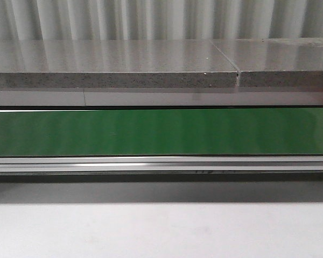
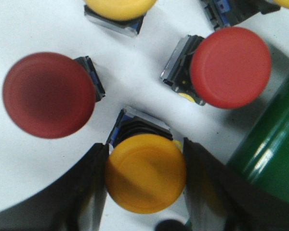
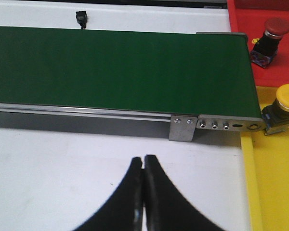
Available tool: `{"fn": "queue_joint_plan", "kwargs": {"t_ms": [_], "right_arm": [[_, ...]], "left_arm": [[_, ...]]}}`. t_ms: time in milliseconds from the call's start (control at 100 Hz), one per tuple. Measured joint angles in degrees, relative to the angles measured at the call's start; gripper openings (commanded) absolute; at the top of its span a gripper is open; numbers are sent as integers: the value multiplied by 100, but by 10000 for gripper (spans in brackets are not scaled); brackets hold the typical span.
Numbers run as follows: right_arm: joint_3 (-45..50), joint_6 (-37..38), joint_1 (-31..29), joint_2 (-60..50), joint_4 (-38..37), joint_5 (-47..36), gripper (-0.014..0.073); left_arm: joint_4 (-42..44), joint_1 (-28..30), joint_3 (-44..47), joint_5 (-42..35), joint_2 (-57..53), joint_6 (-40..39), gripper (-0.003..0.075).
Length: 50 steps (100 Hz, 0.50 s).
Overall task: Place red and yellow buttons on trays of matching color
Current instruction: 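Lower the left gripper over another yellow button in the cluster, then lift the yellow button onto the belt and open the left gripper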
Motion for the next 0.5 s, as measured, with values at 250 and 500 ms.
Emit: {"fn": "queue_joint_plan", "kwargs": {"t_ms": [250, 500], "right_arm": [[0, 0, 0, 0, 0, 0, -66], [0, 0, 0, 0, 0, 0, -66]], "left_arm": [[128, -237, 0, 467, -1079, 130, 230], [136, -768, -49, 694, -1610, 269, 230]]}}
